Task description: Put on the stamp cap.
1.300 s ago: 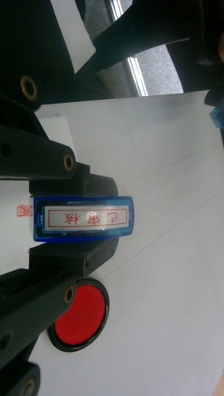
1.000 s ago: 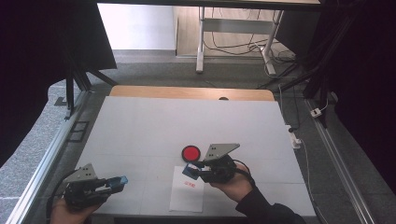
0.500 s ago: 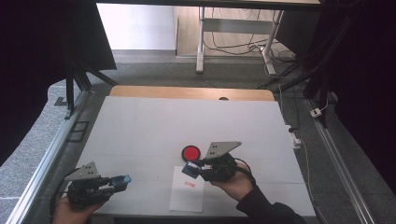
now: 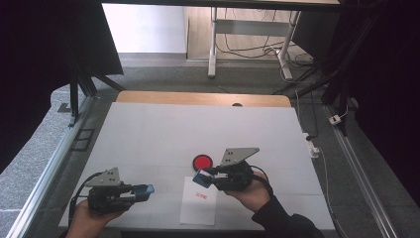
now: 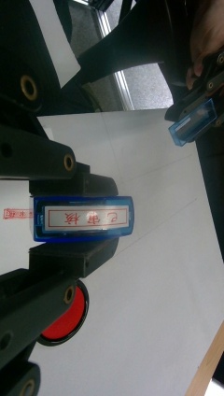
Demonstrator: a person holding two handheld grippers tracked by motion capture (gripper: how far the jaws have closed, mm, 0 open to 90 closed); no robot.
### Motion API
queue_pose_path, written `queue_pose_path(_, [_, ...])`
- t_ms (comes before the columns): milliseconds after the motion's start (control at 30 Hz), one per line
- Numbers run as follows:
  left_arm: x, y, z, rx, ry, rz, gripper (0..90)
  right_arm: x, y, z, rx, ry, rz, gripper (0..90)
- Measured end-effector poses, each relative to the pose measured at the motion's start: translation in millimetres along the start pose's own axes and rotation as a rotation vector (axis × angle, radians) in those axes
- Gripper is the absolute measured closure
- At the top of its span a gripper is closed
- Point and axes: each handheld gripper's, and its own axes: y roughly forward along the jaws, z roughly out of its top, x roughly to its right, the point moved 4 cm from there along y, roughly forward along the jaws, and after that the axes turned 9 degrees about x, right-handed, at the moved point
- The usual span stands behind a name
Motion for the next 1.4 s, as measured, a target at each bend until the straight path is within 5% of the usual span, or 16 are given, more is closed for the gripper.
queue_pose_path(933, [-3.6, 51.1, 31.8, 0.002, 0.067, -0.227, 68.2, -5.4, -2.9, 12.0, 0.025, -0.005, 0.061, 71.6])
queue_pose_path(1400, [-1.1, 82.1, 50.0, -0.024, 0.138, -0.329, 68.3, -7.2, -6.6, 18.1, 0.047, -0.019, 0.072, 71.7])
